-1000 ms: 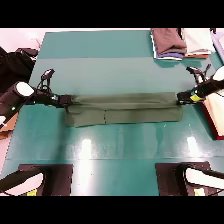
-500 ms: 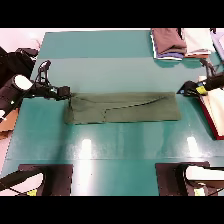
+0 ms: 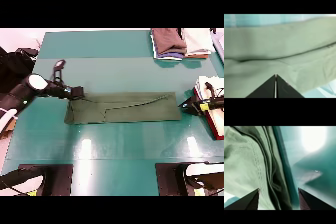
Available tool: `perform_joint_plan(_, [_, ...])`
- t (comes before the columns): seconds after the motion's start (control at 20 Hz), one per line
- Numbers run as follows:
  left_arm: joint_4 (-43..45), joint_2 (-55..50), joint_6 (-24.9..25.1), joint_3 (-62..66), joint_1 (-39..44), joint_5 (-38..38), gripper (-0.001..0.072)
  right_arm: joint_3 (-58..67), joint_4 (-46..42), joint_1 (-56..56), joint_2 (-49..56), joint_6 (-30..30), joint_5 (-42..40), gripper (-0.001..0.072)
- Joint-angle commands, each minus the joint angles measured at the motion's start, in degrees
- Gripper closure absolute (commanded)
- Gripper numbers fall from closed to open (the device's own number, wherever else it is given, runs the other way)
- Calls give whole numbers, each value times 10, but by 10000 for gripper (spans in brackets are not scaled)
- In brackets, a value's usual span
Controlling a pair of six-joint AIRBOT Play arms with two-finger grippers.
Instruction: Fold the shirts.
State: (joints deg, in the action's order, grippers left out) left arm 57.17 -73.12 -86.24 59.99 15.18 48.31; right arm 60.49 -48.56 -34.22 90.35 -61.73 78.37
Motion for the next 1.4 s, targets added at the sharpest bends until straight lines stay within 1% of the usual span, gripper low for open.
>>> perform_joint_plan(0.0, [-7,-37,-27,11,76,-38,683,8,41,47,43,19,-4,284])
perform_joint_plan(0.05, [-7,-53,-40,24,95,-47,684,16,37,65,49,23,-3,347])
perform_joint_plan(0.15, [-8,-90,-44,64,122,-48,684,34,40,88,44,44,2,647])
perform_joint_plan(0.2, [-8,-111,-44,89,133,-45,683,45,40,93,34,45,5,685])
perform_joint_plan(0.3, [-8,-156,-44,141,153,-40,683,77,48,94,-3,46,34,685])
perform_joint_plan(0.4, [-7,-203,-44,188,170,-39,684,102,93,97,-50,45,59,685])
perform_joint_plan(0.5, [-8,-247,-44,228,181,-38,684,129,131,106,-95,26,60,685])
perform_joint_plan(0.75, [-23,-322,-44,283,188,-41,684,202,135,187,-161,-19,59,685])
perform_joint_plan(0.9, [-46,-330,-35,293,188,-55,684,240,140,251,-165,-43,56,685])
perform_joint_plan(1.2, [-37,-332,-33,293,188,-47,683,270,145,355,-165,-68,5,685])
perform_joint_plan(1.25, [-36,-330,-34,294,186,-45,684,270,145,369,-165,-68,-5,685])
perform_joint_plan(1.35, [-31,-322,-33,313,165,-12,684,270,146,403,-165,-68,-33,685])
